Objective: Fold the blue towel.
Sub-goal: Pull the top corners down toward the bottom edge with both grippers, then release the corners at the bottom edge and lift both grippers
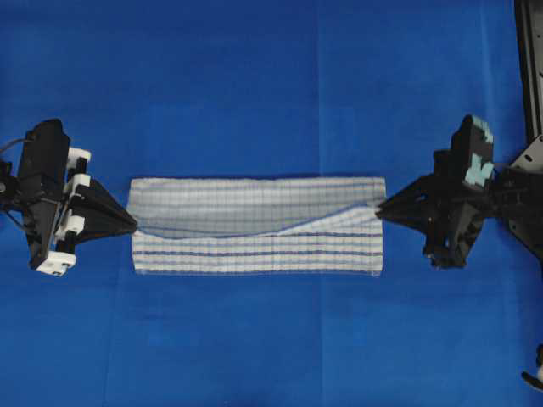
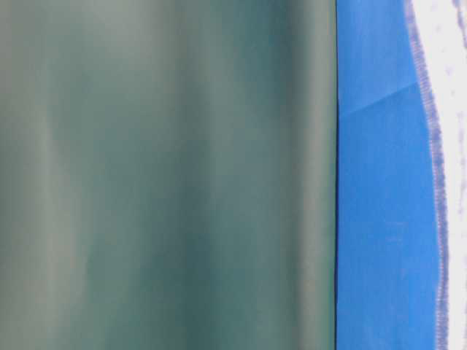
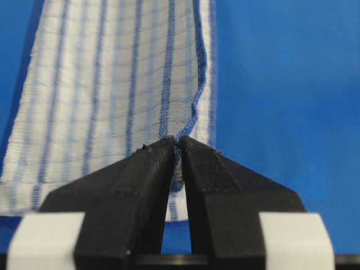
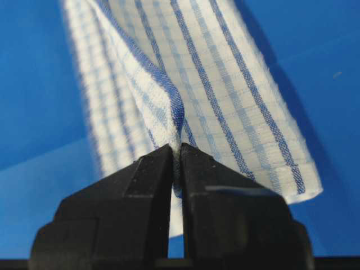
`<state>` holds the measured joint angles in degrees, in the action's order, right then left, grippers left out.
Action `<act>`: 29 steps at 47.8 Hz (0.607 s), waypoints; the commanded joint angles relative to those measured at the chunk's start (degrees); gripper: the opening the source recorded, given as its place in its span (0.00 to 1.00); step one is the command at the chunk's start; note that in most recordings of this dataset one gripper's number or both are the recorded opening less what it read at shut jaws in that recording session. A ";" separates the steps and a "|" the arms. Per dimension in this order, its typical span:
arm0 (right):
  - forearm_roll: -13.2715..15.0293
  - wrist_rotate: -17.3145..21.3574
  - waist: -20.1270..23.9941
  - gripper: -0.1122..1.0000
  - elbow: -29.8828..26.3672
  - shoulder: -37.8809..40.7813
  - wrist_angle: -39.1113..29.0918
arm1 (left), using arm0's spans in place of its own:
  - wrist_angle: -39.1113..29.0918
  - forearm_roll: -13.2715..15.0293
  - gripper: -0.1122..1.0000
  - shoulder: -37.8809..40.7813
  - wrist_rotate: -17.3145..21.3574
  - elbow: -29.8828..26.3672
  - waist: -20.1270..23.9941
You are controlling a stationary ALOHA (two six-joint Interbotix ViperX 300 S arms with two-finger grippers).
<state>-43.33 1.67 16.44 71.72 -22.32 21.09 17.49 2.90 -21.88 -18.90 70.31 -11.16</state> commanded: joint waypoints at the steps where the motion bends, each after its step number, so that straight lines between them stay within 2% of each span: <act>1: -0.79 -0.18 1.32 0.14 -1.23 0.53 0.70 | 0.53 0.09 0.15 0.35 -0.09 -1.49 -0.44; 12: -0.79 -0.26 2.99 0.14 -2.72 3.16 0.44 | 0.53 0.09 0.15 1.41 0.00 -2.29 -1.58; 29: -0.79 -0.62 2.99 0.14 -3.08 3.69 0.35 | 0.18 0.09 0.15 1.49 -0.09 -2.20 -2.02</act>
<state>-44.12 1.23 19.16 69.61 -18.37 21.18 17.49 2.90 -20.21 -18.90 68.91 -13.01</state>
